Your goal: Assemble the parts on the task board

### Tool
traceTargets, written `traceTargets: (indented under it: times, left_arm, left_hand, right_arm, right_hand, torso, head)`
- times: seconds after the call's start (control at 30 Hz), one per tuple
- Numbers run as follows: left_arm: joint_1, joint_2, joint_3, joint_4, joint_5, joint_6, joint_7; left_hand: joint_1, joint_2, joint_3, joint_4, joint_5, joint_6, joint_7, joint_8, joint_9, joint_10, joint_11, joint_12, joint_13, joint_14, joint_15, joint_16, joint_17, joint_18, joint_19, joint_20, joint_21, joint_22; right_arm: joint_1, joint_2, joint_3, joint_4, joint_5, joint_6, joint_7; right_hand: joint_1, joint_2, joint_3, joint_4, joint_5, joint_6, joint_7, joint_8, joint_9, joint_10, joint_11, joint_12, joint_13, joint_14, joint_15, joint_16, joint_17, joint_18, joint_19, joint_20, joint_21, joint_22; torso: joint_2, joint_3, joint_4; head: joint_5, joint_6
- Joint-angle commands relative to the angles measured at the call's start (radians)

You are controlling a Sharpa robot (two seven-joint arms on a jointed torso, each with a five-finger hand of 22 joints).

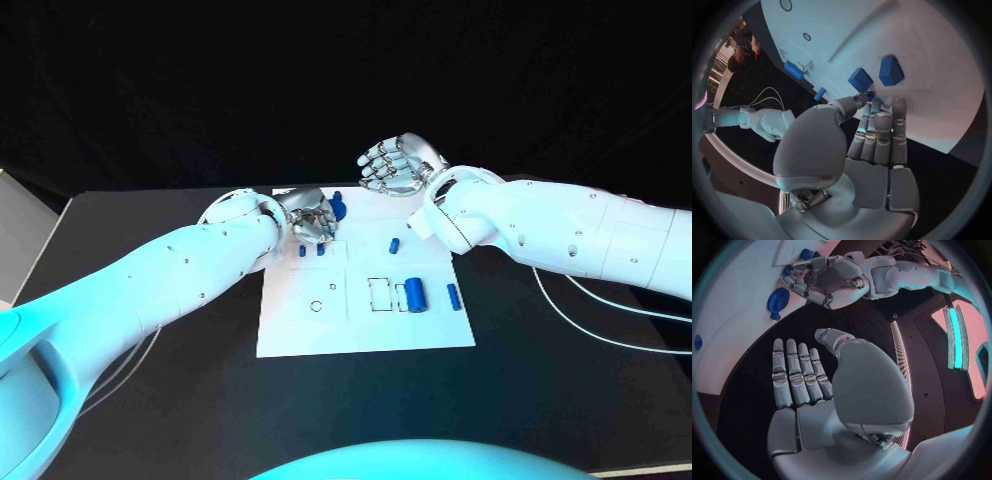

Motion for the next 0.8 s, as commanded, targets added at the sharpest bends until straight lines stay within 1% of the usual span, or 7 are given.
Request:
traceTargets:
  times: [0.03,0.17,0.43,0.57,0.7,0.77,0.8]
  left_arm:
    - [-0.004,-0.001,-0.002,-0.001,0.025,0.009,-0.016]
    - [-0.004,-0.001,-0.002,-0.003,0.029,0.018,-0.032]
    - [-0.004,0.003,-0.003,-0.009,0.016,0.020,-0.067]
    - [-0.004,0.005,-0.003,-0.014,0.006,0.015,-0.091]
    - [-0.004,0.009,-0.003,-0.020,-0.004,0.013,-0.109]
    - [-0.004,0.011,-0.003,-0.022,-0.010,0.013,-0.113]
    - [-0.004,0.012,-0.003,-0.023,-0.013,0.014,-0.115]
  left_hand:
    - [-0.030,0.000,-0.020,0.040,-0.001,-0.008,0.000,-0.004,0.002,0.000,0.002,-0.004,0.007,-0.001,0.004,0.006,-0.002,0.016,0.016,0.000,-0.024,-0.019]
    - [-0.053,-0.014,-0.055,0.076,-0.002,-0.008,-0.001,-0.003,0.004,0.005,0.001,0.002,0.018,0.004,0.003,0.011,0.004,0.016,0.032,-0.001,-0.045,-0.037]
    - [-0.041,-0.020,-0.095,0.099,-0.003,-0.012,-0.014,0.005,0.011,0.014,-0.010,0.039,0.044,0.020,-0.007,0.021,0.027,0.016,0.054,-0.010,-0.062,-0.053]
    - [-0.031,-0.017,-0.107,0.106,-0.003,-0.017,-0.018,0.013,0.016,0.007,-0.014,0.063,0.059,0.027,-0.010,0.024,0.037,0.016,0.062,-0.014,-0.067,-0.058]
    - [-0.001,-0.006,-0.111,0.105,-0.003,-0.010,-0.025,0.035,0.027,-0.002,-0.021,0.108,0.086,0.049,-0.017,0.032,0.065,0.013,0.086,-0.021,-0.061,-0.049]
    - [0.032,0.005,-0.102,0.091,-0.003,0.013,-0.039,0.062,0.038,-0.004,-0.032,0.149,0.110,0.070,-0.027,0.041,0.098,0.010,0.106,-0.029,-0.050,-0.032]
    - [0.037,0.007,-0.101,0.088,-0.003,0.015,-0.041,0.066,0.040,-0.004,-0.035,0.158,0.116,0.077,-0.029,0.044,0.110,0.009,0.112,-0.030,-0.045,-0.025]
  right_arm:
    - [0.000,0.000,0.001,0.000,0.000,0.010,0.013]
    - [0.000,0.000,0.001,0.000,0.000,0.010,0.013]
    - [0.000,0.000,0.001,0.001,0.000,0.010,0.012]
    - [0.000,0.000,0.001,0.001,0.000,0.010,0.012]
    - [0.000,0.000,0.001,0.001,0.000,0.010,0.012]
    - [0.000,0.000,0.001,0.001,0.000,0.010,0.012]
    - [0.000,0.000,0.001,0.001,0.000,0.011,0.012]
  right_hand:
    - [-0.013,0.001,0.004,0.001,0.007,0.006,0.048,-0.002,-0.001,0.006,-0.003,-0.006,0.000,0.007,-0.003,-0.005,-0.002,0.014,-0.001,0.006,-0.002,-0.001]
    - [-0.015,0.001,0.004,0.001,0.008,0.006,0.048,-0.002,-0.002,0.006,-0.003,-0.007,0.000,0.007,-0.003,-0.006,-0.002,0.014,-0.002,0.006,-0.002,-0.001]
    - [-0.015,0.001,0.004,0.001,0.008,0.006,0.048,-0.002,-0.002,0.006,-0.003,-0.007,0.000,0.007,-0.003,-0.006,-0.002,0.014,-0.002,0.006,-0.002,-0.001]
    - [-0.015,0.001,0.004,0.001,0.008,0.006,0.048,-0.002,-0.002,0.006,-0.003,-0.007,0.000,0.007,-0.003,-0.006,-0.002,0.014,-0.002,0.006,-0.002,-0.001]
    - [-0.015,0.001,0.004,0.001,0.008,0.006,0.048,-0.002,-0.002,0.006,-0.003,-0.007,0.000,0.007,-0.003,-0.006,-0.002,0.014,-0.002,0.006,-0.002,-0.001]
    - [-0.015,0.001,0.004,0.001,0.008,0.006,0.048,-0.002,-0.002,0.006,-0.003,-0.007,0.000,0.007,-0.003,-0.006,-0.002,0.014,-0.002,0.006,-0.002,-0.001]
    - [-0.015,0.001,0.004,0.001,0.008,0.006,0.048,-0.002,-0.002,0.006,-0.003,-0.007,0.000,0.007,-0.003,-0.006,-0.002,0.014,-0.002,0.006,-0.002,-0.001]
  torso:
    - [0.001,0.0004,-0.0001]
    - [0.002,0.0005,-0.0012]
    - [0.002,0.0005,-0.0011]
    - [0.002,0.0011,-0.0017]
    - [0.002,0.0009,-0.0013]
    - [0.002,0.0007,-0.0009]
    - [0.002,0.0008,-0.0011]
  head:
    - [0.000,0.001]
    - [0.001,0.002]
    - [0.001,0.002]
    - [0.001,0.002]
    - [-0.002,0.001]
    - [-0.003,0.000]
    - [-0.003,0.000]
